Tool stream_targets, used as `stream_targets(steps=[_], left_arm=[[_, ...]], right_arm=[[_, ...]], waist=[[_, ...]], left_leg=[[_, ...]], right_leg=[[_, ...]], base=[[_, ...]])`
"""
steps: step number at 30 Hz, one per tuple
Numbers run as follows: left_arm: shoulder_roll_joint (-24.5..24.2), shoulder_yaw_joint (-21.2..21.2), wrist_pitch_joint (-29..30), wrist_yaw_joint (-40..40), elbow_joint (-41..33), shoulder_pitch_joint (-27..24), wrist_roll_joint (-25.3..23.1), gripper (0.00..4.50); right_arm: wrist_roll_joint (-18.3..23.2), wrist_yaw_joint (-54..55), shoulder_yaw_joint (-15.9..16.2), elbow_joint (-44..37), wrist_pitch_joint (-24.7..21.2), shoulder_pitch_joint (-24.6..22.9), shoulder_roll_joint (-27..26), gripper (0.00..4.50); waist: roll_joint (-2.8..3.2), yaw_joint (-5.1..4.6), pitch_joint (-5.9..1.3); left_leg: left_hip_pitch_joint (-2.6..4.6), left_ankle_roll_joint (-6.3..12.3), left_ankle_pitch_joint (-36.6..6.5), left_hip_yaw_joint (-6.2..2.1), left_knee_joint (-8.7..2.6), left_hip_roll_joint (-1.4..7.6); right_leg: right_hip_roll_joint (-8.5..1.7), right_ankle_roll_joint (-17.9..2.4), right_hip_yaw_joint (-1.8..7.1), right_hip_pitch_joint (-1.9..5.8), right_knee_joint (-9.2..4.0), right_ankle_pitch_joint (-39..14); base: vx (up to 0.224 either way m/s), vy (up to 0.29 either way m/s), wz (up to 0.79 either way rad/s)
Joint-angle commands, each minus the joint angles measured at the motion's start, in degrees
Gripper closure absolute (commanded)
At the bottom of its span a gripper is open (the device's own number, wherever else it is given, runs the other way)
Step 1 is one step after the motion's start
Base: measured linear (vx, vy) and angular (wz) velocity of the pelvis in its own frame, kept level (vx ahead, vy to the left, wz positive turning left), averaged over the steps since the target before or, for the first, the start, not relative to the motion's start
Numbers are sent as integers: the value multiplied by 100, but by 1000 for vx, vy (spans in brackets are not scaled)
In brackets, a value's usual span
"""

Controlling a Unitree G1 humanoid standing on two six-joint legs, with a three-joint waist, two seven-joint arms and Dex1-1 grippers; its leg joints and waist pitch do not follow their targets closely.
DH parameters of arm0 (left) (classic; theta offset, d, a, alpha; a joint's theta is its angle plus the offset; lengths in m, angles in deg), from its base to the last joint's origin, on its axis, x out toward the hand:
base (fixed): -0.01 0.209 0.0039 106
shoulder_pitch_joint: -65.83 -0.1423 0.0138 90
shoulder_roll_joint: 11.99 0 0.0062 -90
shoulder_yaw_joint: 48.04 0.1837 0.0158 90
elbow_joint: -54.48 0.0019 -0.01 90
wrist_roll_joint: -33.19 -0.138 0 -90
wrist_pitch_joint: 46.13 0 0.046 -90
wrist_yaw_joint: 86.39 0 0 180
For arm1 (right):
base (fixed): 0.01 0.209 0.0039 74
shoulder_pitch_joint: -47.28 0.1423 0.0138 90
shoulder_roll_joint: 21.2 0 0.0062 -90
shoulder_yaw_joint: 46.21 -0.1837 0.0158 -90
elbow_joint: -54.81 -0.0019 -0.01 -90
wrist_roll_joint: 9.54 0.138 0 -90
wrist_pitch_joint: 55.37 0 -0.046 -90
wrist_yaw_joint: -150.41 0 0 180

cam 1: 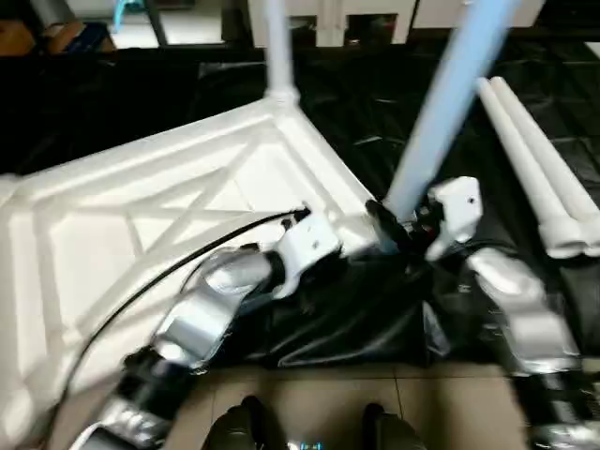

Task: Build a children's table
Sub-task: Insert table leg to table base, then rotate leg to tighten

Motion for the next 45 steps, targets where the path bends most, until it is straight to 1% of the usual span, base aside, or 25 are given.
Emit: stream_targets(steps=[1,2,3,4,5,6,8,10,11,13,14,16,17,18,21,28,34,37,38,39,40,42,43,44,45], left_arm=[[-270,267,-226,612,-233,-252,284,450],[-317,260,-241,654,-258,-274,311,450],[-360,247,-272,692,-264,-290,324,450],[-387,236,-299,712,-260,-298,322,450],[-423,222,-358,747,-236,-305,313,450],[-443,215,-399,761,-212,-305,310,450],[-459,209,-440,777,-185,-305,308,450],[-482,202,-510,791,-141,-307,293,450],[-511,210,-525,784,-145,-306,309,450],[-529,215,-521,781,-163,-308,327,450],[-541,214,-517,785,-174,-314,334,450],[-552,209,-522,795,-181,-325,335,450],[-556,208,-526,796,-183,-329,335,450],[-561,205,-531,800,-184,-333,335,450],[-576,199,-546,817,-183,-350,336,450],[-572,227,-531,841,-186,-353,334,450],[-567,255,-518,841,-187,-358,337,450],[-522,284,-452,738,-138,-342,263,450],[-383,296,-295,517,-42,-282,161,450],[-383,296,-295,517,-42,-282,161,450],[-287,295,-243,387,19,-233,112,450],[67,256,52,-49,182,-54,5,450],[98,251,83,-88,195,-38,-2,450],[493,179,577,-564,351,162,-89,450],[655,146,816,-756,412,245,-122,450]], right_arm=[[417,-803,-361,-357,-214,-131,554,52],[504,-992,-394,-415,-250,-155,668,52],[616,-1183,-431,-477,-317,-180,784,52],[699,-1300,-456,-515,-376,-195,863,52],[804,-1457,-479,-558,-461,-214,964,52],[878,-1545,-496,-570,-534,-223,1015,52],[971,-1667,-501,-571,-618,-228,1063,66],[1138,-1905,-495,-506,-759,-242,1129,75],[1310,-2082,-475,-443,-884,-253,1161,84],[1378,-2172,-446,-419,-959,-265,1168,95],[1383,-2264,-391,-413,-1011,-291,1194,107],[1386,-2369,-328,-432,-1093,-341,1249,131],[1388,-2395,-316,-437,-1112,-358,1262,131],[1399,-2429,-318,-443,-1150,-370,1272,151],[1434,-2509,-322,-439,-1223,-399,1312,174],[1360,-2417,-365,-376,-1212,-420,1229,232],[1280,-2287,-351,-374,-1207,-453,1159,241],[1124,-1964,-320,-291,-1214,-434,1030,242],[779,-1385,-269,-33,-1168,-351,825,242],[779,-1385,-269,-33,-1168,-351,825,243],[638,-1078,-265,123,-1168,-292,697,244],[396,-91,-396,639,-1198,-54,236,245],[384,-12,-412,682,-1203,-33,196,247],[252,953,-613,1225,-1204,235,-257,247],[207,1335,-697,1447,-1185,346,-426,249]], waist=[[-114,-7,-494],[-102,31,-521],[-115,17,-528],[-120,23,-534],[-119,37,-539],[-132,41,-556],[-126,46,-548],[-142,46,-543],[-139,49,-520],[-140,44,-493],[-171,41,-495],[-161,42,-479],[-166,44,-478],[-172,42,-484],[-177,40,-489],[-169,38,-508],[-163,30,-500],[-159,21,-494],[-157,10,-488],[-153,-11,-459],[-161,-30,-452],[-156,-89,-437],[-147,-120,-423],[-155,-141,-418],[-149,-179,-413]], left_leg=[[228,673,-1199,-5,-251,107],[219,818,-817,-9,-214,114],[181,951,-563,-9,-187,96],[173,994,-511,-6,-173,86],[209,1071,-493,11,-153,91],[203,1152,-430,14,-135,91],[200,1186,-474,12,-134,103],[207,1135,-640,11,-142,108],[213,1054,-842,10,-161,122],[211,895,-1150,5,-180,126],[210,791,-1318,0,-188,124],[217,672,-1489,-9,-203,128],[214,634,-1523,-11,-207,128],[220,582,-1562,-12,-210,125],[206,573,-1528,-19,-211,118],[195,647,-1374,-17,-185,111],[191,624,-1438,-21,-190,108],[185,604,-1435,-21,-193,105],[187,558,-1503,-26,-205,106],[184,489,-1634,-24,-218,98],[179,439,-1731,-30,-233,91],[188,221,-2040,-45,-253,87],[172,164,-2106,-52,-266,68],[159,0,-2348,-90,-291,51],[177,-133,-2564,-109,-298,43]], right_leg=[[61,-1202,22,231,-267,-697],[72,-1330,17,262,-199,-127],[90,-1465,3,280,-142,269],[88,-1512,2,291,-129,365],[84,-1607,14,280,-126,475],[74,-1676,18,301,-104,551],[55,-1700,13,301,-112,378],[47,-1692,7,303,-137,40],[32,-1657,11,293,-164,-284],[17,-1572,19,277,-202,-776],[11,-1499,21,271,-221,-1053],[3,-1397,30,245,-248,-1394],[4,-1366,31,244,-254,-1459],[7,-1310,37,233,-257,-1525],[5,-1263,35,234,-260,-1532],[15,-1323,31,233,-232,-1309],[16,-1309,29,233,-239,-1390],[21,-1299,28,224,-238,-1391],[20,-1269,24,218,-248,-1510],[21,-1217,26,193,-273,-1696],[24,-1172,21,198,-286,-1848],[18,-1023,24,169,-309,-2226],[24,-985,19,151,-327,-2340],[22,-845,-15,176,-338,-2692],[19,-761,-19,137,-355,-2895]], base=[[69,-18,4],[76,-1,0],[73,6,-3],[73,6,-3],[53,11,-1],[0,0,0],[0,0,0],[0,0,0],[0,0,0],[0,0,0],[0,0,0],[0,0,0],[0,0,0],[0,0,0],[0,0,0],[0,0,0],[0,0,0],[0,0,0],[0,0,0],[0,0,0],[0,0,0],[0,0,0],[0,0,0],[0,0,0],[-54,14,-14]])
